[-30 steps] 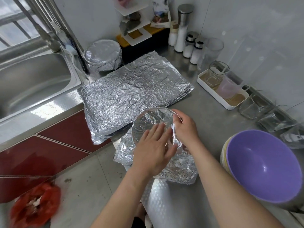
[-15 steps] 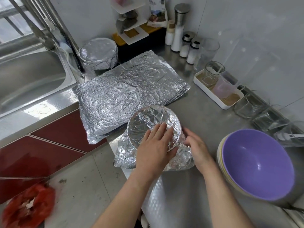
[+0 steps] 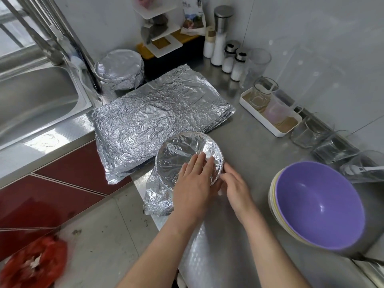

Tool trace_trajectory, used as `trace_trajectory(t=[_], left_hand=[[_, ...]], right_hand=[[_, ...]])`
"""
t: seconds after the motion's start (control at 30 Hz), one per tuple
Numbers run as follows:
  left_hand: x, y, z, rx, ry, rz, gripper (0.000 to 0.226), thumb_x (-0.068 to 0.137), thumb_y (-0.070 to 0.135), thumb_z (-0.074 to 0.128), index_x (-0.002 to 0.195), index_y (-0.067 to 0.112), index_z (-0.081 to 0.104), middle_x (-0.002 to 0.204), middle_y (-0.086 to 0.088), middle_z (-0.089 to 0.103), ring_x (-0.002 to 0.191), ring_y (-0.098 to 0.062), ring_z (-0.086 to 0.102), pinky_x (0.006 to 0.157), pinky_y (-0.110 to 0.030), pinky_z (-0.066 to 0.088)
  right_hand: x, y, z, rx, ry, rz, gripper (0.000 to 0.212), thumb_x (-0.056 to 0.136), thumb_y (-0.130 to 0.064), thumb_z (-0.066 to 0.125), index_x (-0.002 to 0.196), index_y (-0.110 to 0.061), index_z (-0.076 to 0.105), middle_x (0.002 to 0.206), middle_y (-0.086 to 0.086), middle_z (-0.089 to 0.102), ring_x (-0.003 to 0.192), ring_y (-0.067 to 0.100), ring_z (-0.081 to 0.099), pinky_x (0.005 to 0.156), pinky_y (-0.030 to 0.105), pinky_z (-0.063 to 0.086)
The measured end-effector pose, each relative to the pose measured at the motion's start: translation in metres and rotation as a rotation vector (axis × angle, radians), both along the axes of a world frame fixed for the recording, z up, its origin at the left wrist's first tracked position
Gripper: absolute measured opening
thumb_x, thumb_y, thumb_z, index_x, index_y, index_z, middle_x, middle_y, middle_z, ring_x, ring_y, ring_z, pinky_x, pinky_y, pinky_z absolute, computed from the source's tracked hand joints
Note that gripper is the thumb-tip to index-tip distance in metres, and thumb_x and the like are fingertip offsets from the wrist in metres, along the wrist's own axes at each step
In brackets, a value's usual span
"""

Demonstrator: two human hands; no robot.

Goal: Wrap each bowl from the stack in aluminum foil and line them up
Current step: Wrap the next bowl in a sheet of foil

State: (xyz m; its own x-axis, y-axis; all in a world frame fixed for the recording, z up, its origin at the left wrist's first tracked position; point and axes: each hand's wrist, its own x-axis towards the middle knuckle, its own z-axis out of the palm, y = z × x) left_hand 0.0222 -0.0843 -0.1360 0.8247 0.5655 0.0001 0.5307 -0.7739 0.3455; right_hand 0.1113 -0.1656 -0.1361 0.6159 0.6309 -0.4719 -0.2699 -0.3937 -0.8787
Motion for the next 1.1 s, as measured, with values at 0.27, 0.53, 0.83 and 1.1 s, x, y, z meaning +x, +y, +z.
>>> trace_trajectory(t=[0.27,0.53,0.83,1.1], left_hand=[[0.002,0.014,0.020,-0.073,-0.084,-0.004,0.069,0.092,0.052,0.028,0.151,0.018,0.032,0.160,-0.007,0.025,0.149,-0.025,0.018,0.121,-0.048,0.016],[-0.013,0.065,0.023,-0.315,-0.137,0.383,0.053,0.104,0.029,0.038,0.153,0.012,0.025,0.161,-0.014,0.014,0.149,-0.028,0.011,0.120,-0.039,0.013],[-0.028,0.045,0.032,-0.097,-0.103,0.480,0.046,0.100,0.030,0.043,0.144,0.017,0.042,0.123,-0.011,0.054,0.107,-0.028,0.050,0.075,-0.033,0.034],[0.000,0.079,0.026,-0.524,-0.226,0.454,0.030,0.103,0.035,0.046,0.103,0.019,0.071,0.086,-0.002,0.072,0.078,-0.024,0.071,0.078,-0.045,0.056]], right_hand=[[-0.010,0.003,0.002,0.060,-0.002,-0.124,0.049,0.104,-0.025,0.036,0.150,-0.009,0.029,0.147,-0.006,0.037,0.128,-0.002,0.033,0.086,-0.007,0.030],[-0.014,0.016,-0.006,0.066,-0.060,-0.169,0.048,0.105,-0.024,0.034,0.151,-0.010,0.027,0.155,0.001,0.032,0.138,0.008,0.031,0.099,0.007,0.023],[0.034,0.012,0.003,-0.023,-0.280,0.027,0.035,0.102,-0.020,0.045,0.134,-0.012,0.056,0.133,-0.002,0.058,0.121,0.005,0.050,0.096,0.014,0.036],[0.019,0.017,0.007,-0.057,-0.391,0.059,0.035,0.103,-0.021,0.043,0.134,-0.011,0.054,0.112,-0.007,0.054,0.106,0.007,0.049,0.092,0.022,0.037]])
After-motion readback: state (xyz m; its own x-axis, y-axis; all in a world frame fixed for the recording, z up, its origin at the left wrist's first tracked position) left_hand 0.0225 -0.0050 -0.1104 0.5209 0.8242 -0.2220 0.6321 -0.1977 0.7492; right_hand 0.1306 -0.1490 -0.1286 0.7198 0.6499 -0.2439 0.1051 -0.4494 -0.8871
